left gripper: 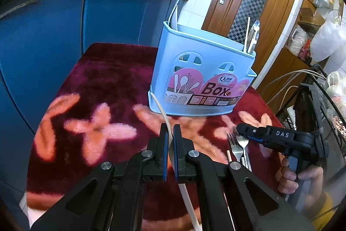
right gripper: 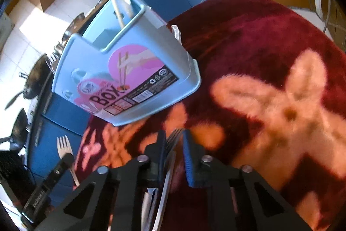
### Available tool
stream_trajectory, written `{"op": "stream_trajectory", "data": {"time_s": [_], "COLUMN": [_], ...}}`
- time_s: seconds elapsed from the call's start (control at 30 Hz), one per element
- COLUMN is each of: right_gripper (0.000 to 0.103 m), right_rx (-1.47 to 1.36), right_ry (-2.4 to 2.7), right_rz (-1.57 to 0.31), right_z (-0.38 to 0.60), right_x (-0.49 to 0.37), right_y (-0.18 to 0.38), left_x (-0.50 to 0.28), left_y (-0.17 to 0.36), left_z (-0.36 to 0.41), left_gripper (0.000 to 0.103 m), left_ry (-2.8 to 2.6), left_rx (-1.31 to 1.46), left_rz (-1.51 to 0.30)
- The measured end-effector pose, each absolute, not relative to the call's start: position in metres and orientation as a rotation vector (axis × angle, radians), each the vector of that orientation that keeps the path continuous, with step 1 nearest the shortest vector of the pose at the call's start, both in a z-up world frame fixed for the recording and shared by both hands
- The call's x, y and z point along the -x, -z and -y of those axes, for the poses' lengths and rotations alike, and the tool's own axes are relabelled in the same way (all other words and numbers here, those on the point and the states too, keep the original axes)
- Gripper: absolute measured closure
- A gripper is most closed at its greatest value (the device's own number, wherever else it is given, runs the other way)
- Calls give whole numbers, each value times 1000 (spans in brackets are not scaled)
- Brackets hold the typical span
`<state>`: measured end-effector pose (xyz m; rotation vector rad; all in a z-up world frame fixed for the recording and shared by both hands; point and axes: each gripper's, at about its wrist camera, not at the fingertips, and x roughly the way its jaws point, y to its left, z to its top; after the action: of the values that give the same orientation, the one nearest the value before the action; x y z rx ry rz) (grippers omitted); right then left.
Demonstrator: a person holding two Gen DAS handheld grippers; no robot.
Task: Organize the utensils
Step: 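Carry the white utensil over the box with the left tool while the right tool drops the fork in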
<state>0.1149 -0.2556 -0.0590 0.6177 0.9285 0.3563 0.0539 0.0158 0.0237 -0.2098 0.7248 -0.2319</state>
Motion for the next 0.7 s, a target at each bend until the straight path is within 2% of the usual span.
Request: {"op": "stream_trajectory", "data": {"time_s": [0.13,0.33,0.7], "right_gripper": [91,97,100], "right_rx": [-688,-675,-616], "right_ry": [-418,-501,-553], "right_rz": [-903,-802,-586], "right_z": [262,257,246], "right_x": [-109,-91,-59], "right_y": [55,21,-39], "left_x": [-51,-45,-36], "left_y": [-27,-38,-70], "left_z": [-14,-11,-5], "left_gripper": [101,101,101], "left_ry": [242,257,273], "left_rx": [209,205,173], "left_rz": [-713,-675,-571]}}
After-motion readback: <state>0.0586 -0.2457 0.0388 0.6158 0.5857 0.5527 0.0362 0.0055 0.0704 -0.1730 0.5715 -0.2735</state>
